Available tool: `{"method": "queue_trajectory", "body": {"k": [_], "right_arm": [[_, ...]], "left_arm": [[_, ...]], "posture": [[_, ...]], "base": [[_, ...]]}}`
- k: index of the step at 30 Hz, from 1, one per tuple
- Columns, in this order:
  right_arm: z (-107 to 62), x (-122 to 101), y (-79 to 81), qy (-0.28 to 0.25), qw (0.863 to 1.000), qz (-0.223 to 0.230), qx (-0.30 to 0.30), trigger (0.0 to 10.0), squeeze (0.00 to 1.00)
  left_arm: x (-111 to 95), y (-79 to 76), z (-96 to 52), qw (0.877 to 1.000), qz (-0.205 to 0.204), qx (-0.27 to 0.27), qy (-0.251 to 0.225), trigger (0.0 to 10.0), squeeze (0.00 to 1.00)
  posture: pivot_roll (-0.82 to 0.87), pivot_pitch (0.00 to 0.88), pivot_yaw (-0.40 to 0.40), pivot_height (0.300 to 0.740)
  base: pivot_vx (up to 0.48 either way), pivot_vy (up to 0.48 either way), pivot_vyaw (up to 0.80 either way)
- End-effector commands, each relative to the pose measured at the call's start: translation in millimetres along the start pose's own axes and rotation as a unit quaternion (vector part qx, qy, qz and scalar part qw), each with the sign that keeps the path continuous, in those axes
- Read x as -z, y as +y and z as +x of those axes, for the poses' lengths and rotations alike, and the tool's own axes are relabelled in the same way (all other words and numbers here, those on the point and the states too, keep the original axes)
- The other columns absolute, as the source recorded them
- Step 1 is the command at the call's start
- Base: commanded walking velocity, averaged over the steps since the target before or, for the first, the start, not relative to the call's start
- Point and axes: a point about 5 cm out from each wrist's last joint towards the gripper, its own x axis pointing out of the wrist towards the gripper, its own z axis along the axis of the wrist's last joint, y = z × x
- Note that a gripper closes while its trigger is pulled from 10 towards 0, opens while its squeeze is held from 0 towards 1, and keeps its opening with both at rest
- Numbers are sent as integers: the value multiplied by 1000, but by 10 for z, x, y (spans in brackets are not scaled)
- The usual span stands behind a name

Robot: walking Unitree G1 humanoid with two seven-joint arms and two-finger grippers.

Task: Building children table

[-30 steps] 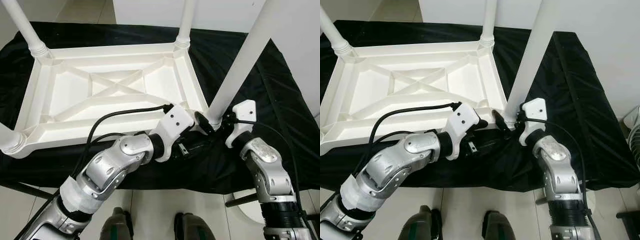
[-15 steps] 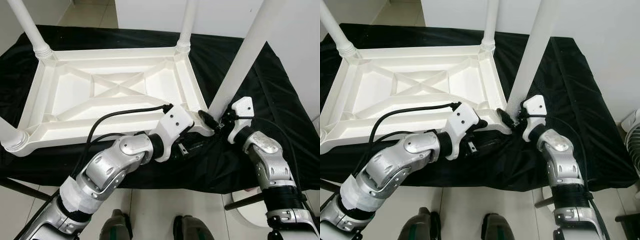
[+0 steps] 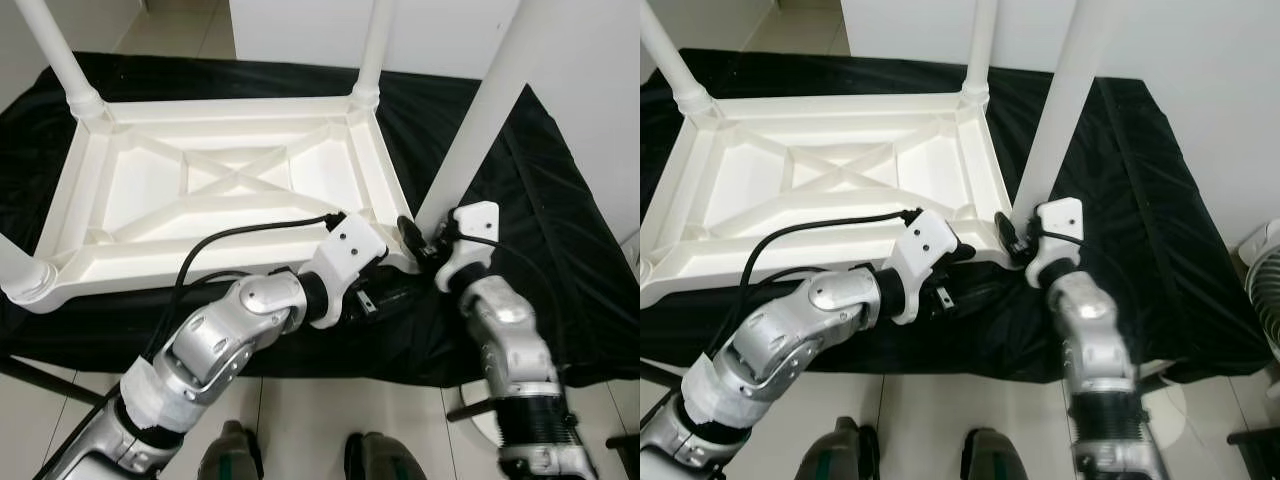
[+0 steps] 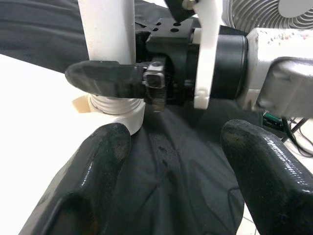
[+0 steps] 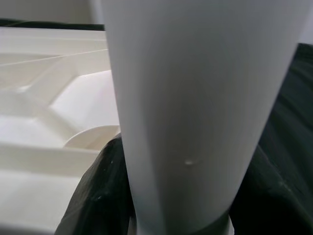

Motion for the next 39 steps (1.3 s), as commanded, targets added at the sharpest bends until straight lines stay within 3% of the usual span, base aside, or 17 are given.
{"method": "queue_trajectory", "body": {"k": [1, 3, 5, 9, 11, 12, 13, 14, 15, 22, 24, 26, 27, 28, 31, 32, 39], "right_arm": [[-82, 103, -48, 35, 998, -8, 60, 0, 0], [-111, 103, -10, 37, 996, -2, 87, 0, 0], [-163, 80, 135, 37, 991, 19, 130, 0, 0], [-154, 16, 295, 20, 994, 31, 99, 0, 0], [-148, 8, 296, 21, 995, 33, 94, 0, 0], [-146, -6, 274, 20, 995, 35, 93, 10000, 0], [-146, -13, 253, 21, 994, 38, 96, 10000, 0], [-145, -23, 240, 19, 995, 40, 94, 10000, 267], [-147, -43, 240, 15, 995, 45, 86, 10000, 1000], [-121, -114, 26, -9, 999, 28, 16, 10000, 1000], [-121, -114, 26, -9, 999, 28, 16, 10000, 1000], [-120, -117, -10, -11, 999, 12, -41, 10000, 1000], [-120, -117, -10, -11, 999, 12, -41, 10000, 1000], [-119, -97, -28, -3, 996, 1, -94, 10000, 0], [-121, -82, -43, 4, 991, -6, -130, 10000, 0], [-96, -32, -54, 17, 980, -18, -195, 10000, 0], [-20, 73, -33, 32, 967, -39, -249, 10000, 0]], "left_arm": [[25, -68, 3, 999, -2, 36, 3, 10000, 0], [27, -69, 6, 999, -2, 37, 3, 10000, 0], [28, -72, 13, 999, -1, 39, 3, 10000, 0], [33, -73, 19, 999, -2, 40, 4, 10000, 0], [33, -73, 22, 999, -2, 41, 4, 10000, 0], [33, -74, 26, 999, -2, 42, 4, 10000, 0], [33, -74, 29, 999, -1, 43, 4, 10000, 0], [32, -74, 31, 999, -1, 43, 4, 10000, 0], [32, -75, 34, 999, -1, 44, 4, 10000, 0], [36, -67, 31, 999, -1, 41, 4, 10000, 0], [36, -67, 31, 999, -1, 41, 4, 10000, 0], [37, -62, 28, 999, -2, 39, 4, 10000, 0], [37, -62, 28, 999, -2, 39, 4, 10000, 0], [37, -51, 21, 999, -1, 37, 5, 10000, 0], [37, -42, 15, 999, -1, 36, 5, 10000, 0], [38, -18, 3, 1000, -1, 30, 6, 10000, 0], [34, -1, -4, 1000, 1, 25, 6, 10000, 0]], "posture": [[-73, 101, -17, 740], [-73, 101, -17, 740], [-76, 96, -19, 740], [-79, 91, -14, 740], [-80, 90, -13, 740], [-84, 84, -13, 740], [-84, 84, -13, 740], [-84, 83, -12, 740], [-84, 80, -13, 740], [-82, 76, -15, 740], [-82, 76, -15, 740], [-83, 76, -14, 740], [-83, 76, -14, 740], [-82, 77, -8, 740], [-82, 79, -8, 740], [-80, 79, -4, 740], [-72, 82, 0, 740]], "base": [[0, 0, 0], [0, 0, 0], [0, 0, 0], [0, 0, 0], [0, 0, 0], [0, 0, 0], [0, 0, 0], [0, 0, 0], [0, 0, 0], [0, 0, 0], [0, 0, 0], [0, 0, 0], [0, 0, 0], [0, 0, 0], [0, 0, 0], [0, 0, 0], [0, 0, 0]]}}
